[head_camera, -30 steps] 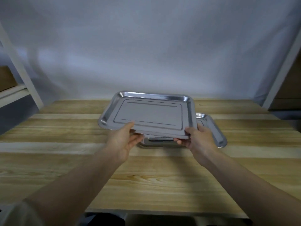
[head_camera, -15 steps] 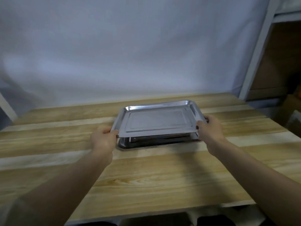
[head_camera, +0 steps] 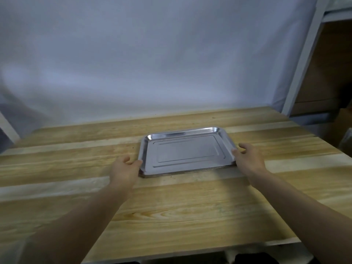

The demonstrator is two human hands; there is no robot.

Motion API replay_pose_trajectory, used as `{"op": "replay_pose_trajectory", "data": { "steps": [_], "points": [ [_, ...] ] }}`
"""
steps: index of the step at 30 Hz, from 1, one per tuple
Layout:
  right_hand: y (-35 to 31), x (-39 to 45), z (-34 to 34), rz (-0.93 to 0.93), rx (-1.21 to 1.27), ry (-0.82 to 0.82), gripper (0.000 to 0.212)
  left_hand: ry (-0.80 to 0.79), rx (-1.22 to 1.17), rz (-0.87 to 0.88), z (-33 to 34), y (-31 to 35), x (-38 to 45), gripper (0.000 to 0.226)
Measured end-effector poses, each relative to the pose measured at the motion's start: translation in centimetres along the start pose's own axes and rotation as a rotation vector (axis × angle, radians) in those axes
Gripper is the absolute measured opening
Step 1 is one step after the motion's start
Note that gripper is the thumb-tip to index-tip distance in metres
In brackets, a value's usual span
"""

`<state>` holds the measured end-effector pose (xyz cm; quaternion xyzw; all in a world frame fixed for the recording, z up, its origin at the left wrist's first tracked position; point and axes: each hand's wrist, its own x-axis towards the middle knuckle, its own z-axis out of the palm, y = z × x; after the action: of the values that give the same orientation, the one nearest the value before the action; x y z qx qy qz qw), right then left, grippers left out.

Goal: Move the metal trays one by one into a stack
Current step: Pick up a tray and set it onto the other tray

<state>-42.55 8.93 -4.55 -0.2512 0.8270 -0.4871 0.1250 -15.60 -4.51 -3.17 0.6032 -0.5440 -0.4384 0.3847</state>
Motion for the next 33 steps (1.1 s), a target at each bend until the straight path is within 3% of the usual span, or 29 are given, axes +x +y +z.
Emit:
{"op": "replay_pose_trajectory", "data": {
  "steps": [6, 17, 33],
  "points": [
    [0.2, -0.3, 0.0, -0.043, -0.071, 0.002, 0.033, -0.044, 0.031, 0.050, -0.3, -0.4, 0.1, 0.038],
    [-0.7, 0.2, -0.4, -0.095, -0.278, 0.018, 0.015, -0.008, 0.190, 0.094, 0.2, -0.1, 0.0, 0.035],
    [-2.5, 0.0, -0.8, -0.026, -0.074, 0.042, 0.018, 0.040, -0.119, -0.051, 0.2, 1.3, -0.1, 0.023]
  ]
}}
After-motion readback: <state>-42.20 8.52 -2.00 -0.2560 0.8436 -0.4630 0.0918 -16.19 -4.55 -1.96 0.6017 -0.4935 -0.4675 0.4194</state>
